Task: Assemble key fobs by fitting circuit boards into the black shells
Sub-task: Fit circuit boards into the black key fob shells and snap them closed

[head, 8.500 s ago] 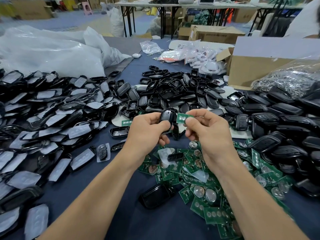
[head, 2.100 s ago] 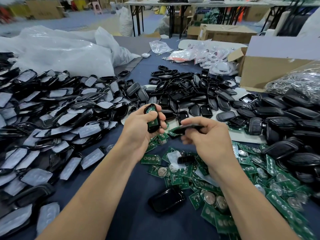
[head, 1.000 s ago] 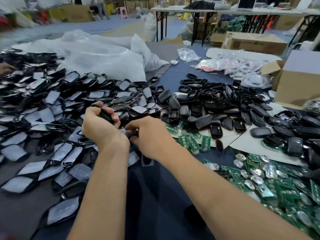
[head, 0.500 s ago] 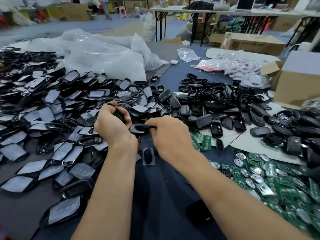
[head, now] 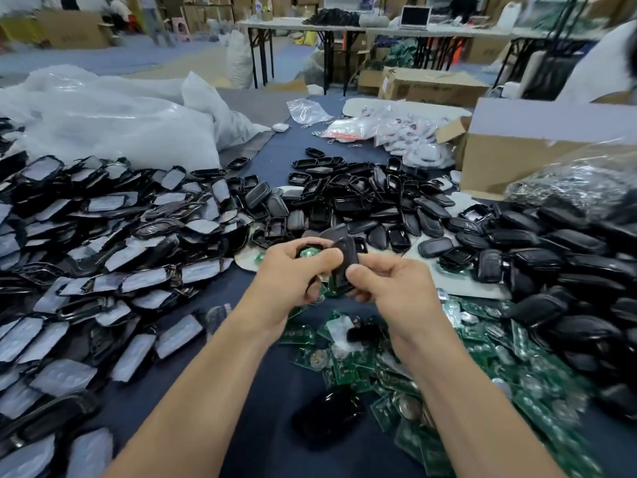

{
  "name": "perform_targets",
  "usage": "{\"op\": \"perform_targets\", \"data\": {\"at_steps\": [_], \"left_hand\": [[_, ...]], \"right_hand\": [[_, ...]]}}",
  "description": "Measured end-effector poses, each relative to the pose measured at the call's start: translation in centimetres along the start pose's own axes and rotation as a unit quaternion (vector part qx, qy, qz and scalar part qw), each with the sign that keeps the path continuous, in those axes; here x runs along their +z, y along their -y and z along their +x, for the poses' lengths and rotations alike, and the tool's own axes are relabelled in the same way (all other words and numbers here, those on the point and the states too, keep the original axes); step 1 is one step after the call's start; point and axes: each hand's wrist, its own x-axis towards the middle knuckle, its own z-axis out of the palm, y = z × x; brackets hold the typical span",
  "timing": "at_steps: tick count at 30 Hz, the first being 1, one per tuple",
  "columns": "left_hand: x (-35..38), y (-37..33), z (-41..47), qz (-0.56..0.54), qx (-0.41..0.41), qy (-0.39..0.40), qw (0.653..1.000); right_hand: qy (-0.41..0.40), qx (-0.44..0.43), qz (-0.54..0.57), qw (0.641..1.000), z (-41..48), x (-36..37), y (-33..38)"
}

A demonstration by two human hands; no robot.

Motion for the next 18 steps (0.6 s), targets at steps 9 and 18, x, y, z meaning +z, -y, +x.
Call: {"op": "perform_targets", "data": {"at_steps": [9,18], "left_hand": [[0.2,0.1,0.0,0.021,0.058,-0.045,0.997],[-0.2,-0.5,-0.2,0.131,0.284,0.019,0.95]], "right_hand": [[-0.081,-0.018,-0.071,0.994,0.6,-0.6,-1.3],[0.1,0.168,0.321,0.927,-0.5,-0.2,0.3]]}}
